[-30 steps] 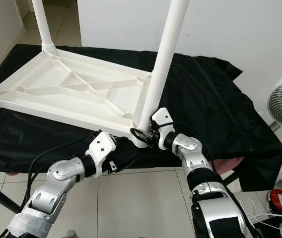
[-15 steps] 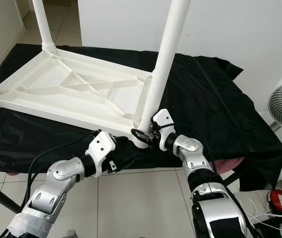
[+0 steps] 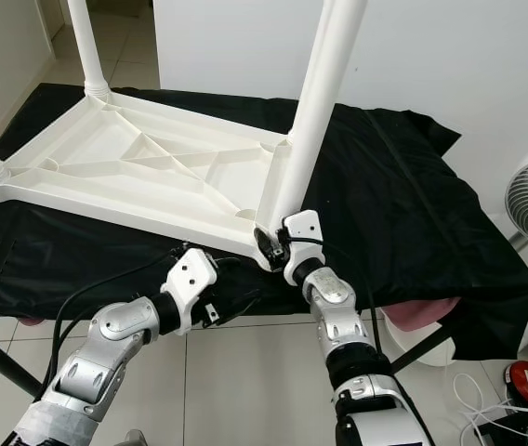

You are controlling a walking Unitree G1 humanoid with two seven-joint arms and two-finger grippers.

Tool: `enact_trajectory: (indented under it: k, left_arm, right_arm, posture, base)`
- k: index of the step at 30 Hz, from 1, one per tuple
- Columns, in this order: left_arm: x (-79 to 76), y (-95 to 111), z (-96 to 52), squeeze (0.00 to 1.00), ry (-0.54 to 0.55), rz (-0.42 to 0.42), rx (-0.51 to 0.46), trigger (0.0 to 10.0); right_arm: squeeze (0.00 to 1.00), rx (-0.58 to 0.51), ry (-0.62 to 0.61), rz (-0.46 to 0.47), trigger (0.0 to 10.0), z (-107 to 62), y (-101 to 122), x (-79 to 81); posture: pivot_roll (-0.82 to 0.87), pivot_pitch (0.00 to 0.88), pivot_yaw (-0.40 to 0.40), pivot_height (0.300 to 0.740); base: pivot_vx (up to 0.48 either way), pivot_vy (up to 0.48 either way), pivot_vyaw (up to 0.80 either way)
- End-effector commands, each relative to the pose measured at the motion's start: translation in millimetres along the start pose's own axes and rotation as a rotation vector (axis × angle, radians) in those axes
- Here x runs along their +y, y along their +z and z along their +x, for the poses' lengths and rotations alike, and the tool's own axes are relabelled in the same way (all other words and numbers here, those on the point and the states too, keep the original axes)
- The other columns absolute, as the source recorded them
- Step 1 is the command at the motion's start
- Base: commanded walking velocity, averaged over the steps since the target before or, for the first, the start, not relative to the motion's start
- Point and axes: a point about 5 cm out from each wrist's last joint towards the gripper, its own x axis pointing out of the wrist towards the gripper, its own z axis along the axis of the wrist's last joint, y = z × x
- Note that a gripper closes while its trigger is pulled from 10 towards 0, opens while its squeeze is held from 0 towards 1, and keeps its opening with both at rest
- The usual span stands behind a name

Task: Building children table

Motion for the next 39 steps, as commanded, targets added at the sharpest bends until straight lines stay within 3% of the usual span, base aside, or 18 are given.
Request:
enact_trajectory:
  k: [1, 4, 6, 7, 11, 14, 15, 16, 17, 25, 26, 27, 28, 29, 30, 37, 39]
  left_arm:
    - [0.0, 1.4, 0.7, 0.0, 0.054, -0.002, -0.003, 10.0]
    - [0.4, 1.6, 0.4, 0.0, 0.056, -0.003, -0.003, 10.0]
    - [0.4, 1.7, 0.3, 0.0, 0.057, -0.003, -0.003, 10.0]
    - [0.2, 1.6, 0.2, 0.0, 0.058, -0.004, -0.003, 10.0]
    - [-0.3, 1.5, 0.0, 0.0, 0.058, -0.006, -0.002, 10.0]
    - [-0.9, 1.1, -0.2, 0.0, 0.057, -0.006, 0.0, 10.0]
    - [-0.3, 1.3, -0.5, 0.0, 0.06, -0.007, -0.001, 10.0]
    - [-0.3, 1.3, -0.5, 0.0, 0.06, -0.007, -0.001, 10.0]
    - [0.1, 1.4, -0.6, 0.0, 0.062, -0.007, -0.001, 10.0]
    - [-1.3, 1.1, -0.3, 0.0, 0.062, -0.011, -0.003, 10.0]
    - [-1.5, 1.1, 0.1, 0.0, 0.06, -0.011, -0.003, 10.0]
    - [-1.3, 1.2, 0.4, 0.0, 0.059, -0.01, -0.003, 10.0]
    - [-1.3, 1.2, 0.4, 0.0, 0.059, -0.01, -0.003, 10.0]
    - [-0.3, 1.6, 0.9, 0.0, 0.057, -0.008, -0.003, 10.0]
    - [0.0, 1.7, 0.9, 0.0, 0.056, -0.007, -0.003, 10.0]
    - [0.6, 1.7, 1.3, 0.0, 0.052, -0.003, -0.002, 10.0]
    - [1.8, 2.6, 2.3, 0.0, 0.052, 0.0, -0.005, 10.0]
  right_arm:
    - [0.0, 0.059, -0.135, -0.005, 10.0, -6.3, -10.7, -8.9]
    - [0.0, 0.058, -0.258, 0.016, 10.0, -8.3, -9.9, -3.7]
    - [0.0, 0.06, -0.273, 0.017, 10.0, -8.9, -9.4, -3.0]
    - [0.0, 0.067, -0.272, 0.03, 10.0, -8.5, -9.1, 6.3]
    - [0.0, 0.064, -0.272, 0.036, 10.0, -8.3, -6.4, 15.9]
    - [0.0, 0.052, -0.284, 0.02, 10.0, -9.0, -3.2, 14.7]
    - [0.13, 0.033, -0.264, 0.02, 10.0, -9.4, -0.9, 15.3]
    - [0.13, 0.033, -0.264, 0.02, 10.0, -9.4, -0.9, 15.3]
    - [1.0, 0.013, -0.232, 0.038, 10.0, -10.2, 1.5, 17.8]
    - [1.0, -0.053, -0.083, 0.043, 10.0, -13.8, 9.6, 13.9]
    - [0.27, -0.053, -0.042, 0.019, 10.0, -14.8, 10.2, 9.2]
    - [0.0, -0.049, 0.005, -0.009, 10.0, -15.5, 10.3, 1.8]
    - [0.0, -0.049, 0.005, -0.009, 10.0, -15.5, 10.3, 1.8]
    - [0.0, -0.04, 0.113, -0.06, 10.0, -15.7, 11.6, -10.8]
    - [0.0, -0.038, 0.136, -0.07, 10.0, -15.7, 11.9, -13.3]
    - [0.0, -0.022, 0.257, -0.122, 10.0, -11.4, 13.9, -21.5]
    - [0.0, -0.003, 0.358, -0.148, 10.0, -6.4, 14.4, -22.4]
  posture:
    - [0.04, 0.007, -0.098, 0.74]
    - [0.04, 0.007, -0.096, 0.74]
    - [0.04, 0.007, -0.096, 0.74]
    - [0.05, 0.006, -0.097, 0.74]
    - [0.04, 0.009, -0.098, 0.74]
    - [0.04, 0.009, -0.1, 0.74]
    - [0.05, 0.01, -0.103, 0.74]
    - [0.05, 0.01, -0.103, 0.74]
    - [0.05, 0.01, -0.104, 0.74]
    - [0.04, 0.007, -0.103, 0.74]
    - [0.04, 0.005, -0.103, 0.74]
    - [0.04, 0.004, -0.101, 0.74]
    - [0.04, 0.004, -0.101, 0.74]
    - [0.04, 0.001, -0.099, 0.74]
    - [0.04, 0.001, -0.099, 0.74]
    - [0.04, 0.0, -0.094, 0.74]
    - [0.04, 0.0, -0.093, 0.74]
  base:
    - [0.0, 0.0, 0.0]
    - [0.0, 0.0, 0.0]
    - [0.0, 0.0, 0.0]
    - [0.0, 0.0, 0.0]
    - [0.0, 0.0, 0.0]
    - [0.0, 0.0, 0.0]
    - [0.0, 0.0, 0.0]
    - [0.0, 0.0, 0.0]
    - [0.0, 0.0, 0.0]
    - [0.0, 0.0, 0.0]
    - [0.0, 0.0, 0.0]
    - [0.0, 0.0, 0.0]
    - [0.0, 0.0, 0.0]
    - [0.0, 0.0, 0.0]
    - [0.0, 0.0, 0.0]
    - [0.0, 0.0, 0.0]
    - [0.0, 0.0, 0.0]
